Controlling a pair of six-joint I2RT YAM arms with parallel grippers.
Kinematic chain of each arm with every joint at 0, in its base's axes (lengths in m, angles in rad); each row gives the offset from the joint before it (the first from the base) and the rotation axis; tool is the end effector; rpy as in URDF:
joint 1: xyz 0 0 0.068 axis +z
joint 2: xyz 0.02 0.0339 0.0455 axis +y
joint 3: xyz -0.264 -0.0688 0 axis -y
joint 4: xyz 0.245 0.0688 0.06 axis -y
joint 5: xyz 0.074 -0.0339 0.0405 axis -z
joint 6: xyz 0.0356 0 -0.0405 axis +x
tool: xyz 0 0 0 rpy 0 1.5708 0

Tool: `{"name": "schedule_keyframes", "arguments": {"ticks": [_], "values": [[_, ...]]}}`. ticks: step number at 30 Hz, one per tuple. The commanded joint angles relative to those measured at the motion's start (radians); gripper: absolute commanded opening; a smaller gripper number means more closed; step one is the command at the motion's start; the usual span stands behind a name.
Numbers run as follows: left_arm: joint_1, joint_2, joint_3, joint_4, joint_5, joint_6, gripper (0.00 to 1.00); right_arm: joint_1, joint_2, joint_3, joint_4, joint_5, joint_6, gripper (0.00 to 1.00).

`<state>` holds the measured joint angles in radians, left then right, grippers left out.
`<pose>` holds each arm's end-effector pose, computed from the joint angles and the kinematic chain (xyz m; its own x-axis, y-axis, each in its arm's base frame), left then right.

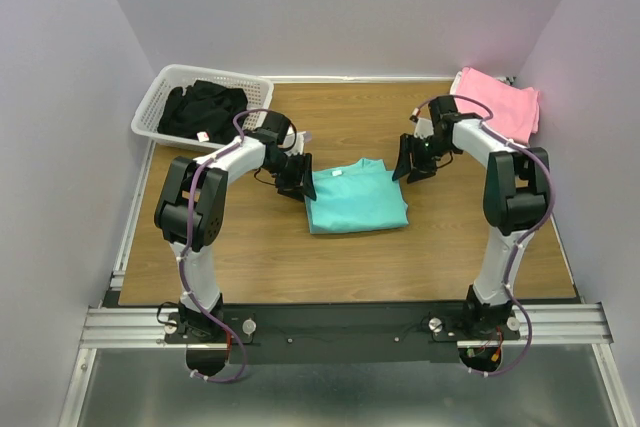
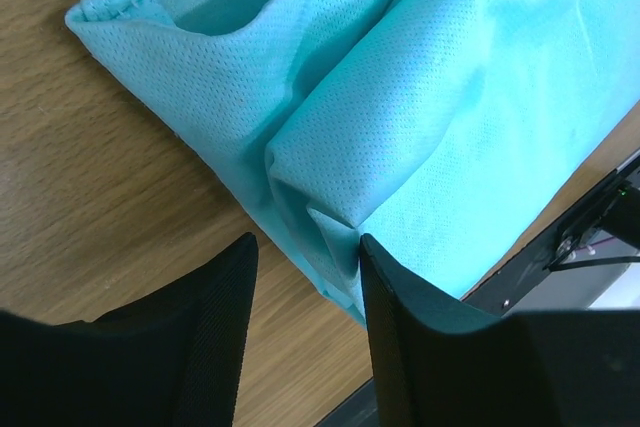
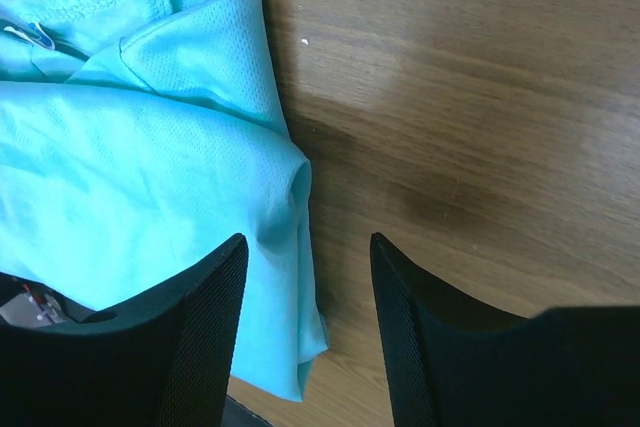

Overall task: Fold and stack the t-shirts
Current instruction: Neatly place the folded tshirt to the corner

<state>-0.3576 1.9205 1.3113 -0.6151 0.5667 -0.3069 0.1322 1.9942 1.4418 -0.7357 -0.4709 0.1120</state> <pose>0.3502 -0.1513 0.1727 -0.9807 0.0944 -0.1712 0.1781 0.7920 -0.5839 0.3924 0.0685 0.1752 -0.9731 -0.0289 -0.2285 -0.1350 0.8754 0.4641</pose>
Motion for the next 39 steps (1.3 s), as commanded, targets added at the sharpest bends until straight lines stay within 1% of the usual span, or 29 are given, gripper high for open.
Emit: {"name": "schedule_keyframes", "arguments": {"ticks": [1,4,7,10,12,13,14,15,16,18,25,29,34,37,39], "values": [[-0.004,0.002,-0.015,0.026,-0.005,0.008,0.52,0.01,0.034,0.003,0.032,-0.063,-0.021,0.58],[-0.004,0.011,-0.018,0.031,-0.004,0.017,0.52,0.017,0.052,0.002,0.041,-0.083,-0.017,0.55],[-0.004,0.018,-0.023,0.041,-0.005,0.026,0.49,0.024,0.067,0.002,0.058,-0.106,-0.012,0.47],[-0.004,0.029,-0.032,0.051,0.005,0.029,0.49,0.029,0.086,0.015,0.059,-0.13,-0.015,0.41],[-0.004,0.031,-0.032,0.054,0.01,0.029,0.53,0.032,0.087,0.023,0.061,-0.153,-0.017,0.35],[-0.004,0.029,-0.032,0.058,0.01,0.029,0.6,0.035,0.092,0.035,0.061,-0.164,-0.02,0.33],[-0.004,0.026,-0.03,0.06,0.009,0.026,0.64,0.035,0.092,0.042,0.059,-0.167,-0.02,0.3],[-0.004,0.017,-0.03,0.061,0.009,0.025,0.66,0.035,0.091,0.048,0.059,-0.167,-0.02,0.26],[-0.004,0.011,-0.026,0.066,0.007,0.023,0.7,0.038,0.086,0.061,0.059,-0.169,-0.018,0.19],[-0.004,0.002,-0.023,0.075,0.01,0.012,0.71,0.04,0.077,0.072,0.059,-0.169,-0.014,0.11],[-0.004,0.005,-0.018,0.089,0.039,0.002,0.7,0.06,0.041,0.124,0.058,-0.176,0.012,0.09],[-0.004,0.003,-0.024,0.091,0.048,0.012,0.73,0.067,0.043,0.169,0.059,-0.183,0.025,0.09],[-0.004,0.0,-0.035,0.098,0.061,0.019,0.76,0.072,0.081,0.244,0.059,-0.212,0.026,0.08],[-0.004,-0.002,-0.04,0.104,0.061,0.015,0.76,0.076,0.109,0.279,0.061,-0.23,0.028,0.08],[-0.004,-0.003,-0.04,0.107,0.062,0.012,0.74,0.078,0.141,0.311,0.062,-0.244,0.028,0.08]]}}
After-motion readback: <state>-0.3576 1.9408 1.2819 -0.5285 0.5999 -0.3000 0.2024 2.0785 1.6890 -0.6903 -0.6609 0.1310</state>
